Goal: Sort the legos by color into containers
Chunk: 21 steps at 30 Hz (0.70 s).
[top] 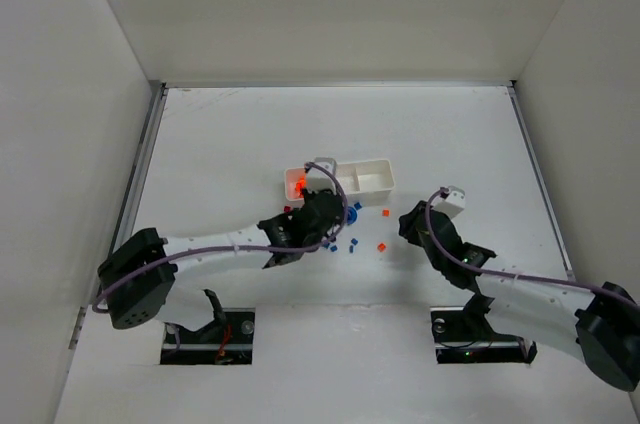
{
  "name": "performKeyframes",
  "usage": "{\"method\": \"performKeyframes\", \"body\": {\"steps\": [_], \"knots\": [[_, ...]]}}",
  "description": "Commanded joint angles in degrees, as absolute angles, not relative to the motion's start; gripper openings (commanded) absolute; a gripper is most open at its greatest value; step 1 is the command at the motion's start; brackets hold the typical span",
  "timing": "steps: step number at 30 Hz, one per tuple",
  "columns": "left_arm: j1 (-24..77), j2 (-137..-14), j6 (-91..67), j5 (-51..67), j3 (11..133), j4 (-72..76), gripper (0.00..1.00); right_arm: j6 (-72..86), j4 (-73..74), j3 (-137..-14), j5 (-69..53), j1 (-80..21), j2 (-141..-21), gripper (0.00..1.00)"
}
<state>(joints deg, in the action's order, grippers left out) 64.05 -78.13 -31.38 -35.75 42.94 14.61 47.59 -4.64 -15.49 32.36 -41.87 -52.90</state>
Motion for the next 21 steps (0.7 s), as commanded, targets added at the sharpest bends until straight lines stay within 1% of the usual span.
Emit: {"method": "performKeyframes", "body": {"steps": [1, 5, 7, 10, 12, 18, 21], "knots": [[56.3, -76.2, -31.5, -32.8, 41.3, 15.3, 0.15, 49.2, -5.0, -18.5, 33.8, -46.4, -55.1, 0.43], [48.4, -78.7, -31.7, -29.5, 42.1, 16.3, 0.16, 49.7, -1.8, -19.9, 34.6, -50.6, -56.5, 0.46], [45.4, -80.9, -31.5, -28.8, 42.9, 17.4, 0.16, 50.2, 0.6, -20.3, 34.7, -52.1, -56.7, 0.49], [42.0, -85.3, -31.6, -27.8, 45.3, 17.5, 0.17, 51.1, 3.4, -20.7, 34.5, -53.8, -57.0, 0.54], [40.5, -88.2, -31.7, -26.6, 46.8, 17.2, 0.17, 51.2, 4.5, -21.2, 34.5, -55.1, -57.6, 0.55], [39.9, -92.8, -32.2, -27.1, 49.4, 17.2, 0.26, 51.6, 6.1, -23.3, 34.3, -57.2, -61.3, 0.55], [39.9, -92.8, -32.0, -27.7, 49.6, 17.2, 0.34, 50.9, 6.5, -24.7, 34.2, -58.3, -63.8, 0.56]]}}
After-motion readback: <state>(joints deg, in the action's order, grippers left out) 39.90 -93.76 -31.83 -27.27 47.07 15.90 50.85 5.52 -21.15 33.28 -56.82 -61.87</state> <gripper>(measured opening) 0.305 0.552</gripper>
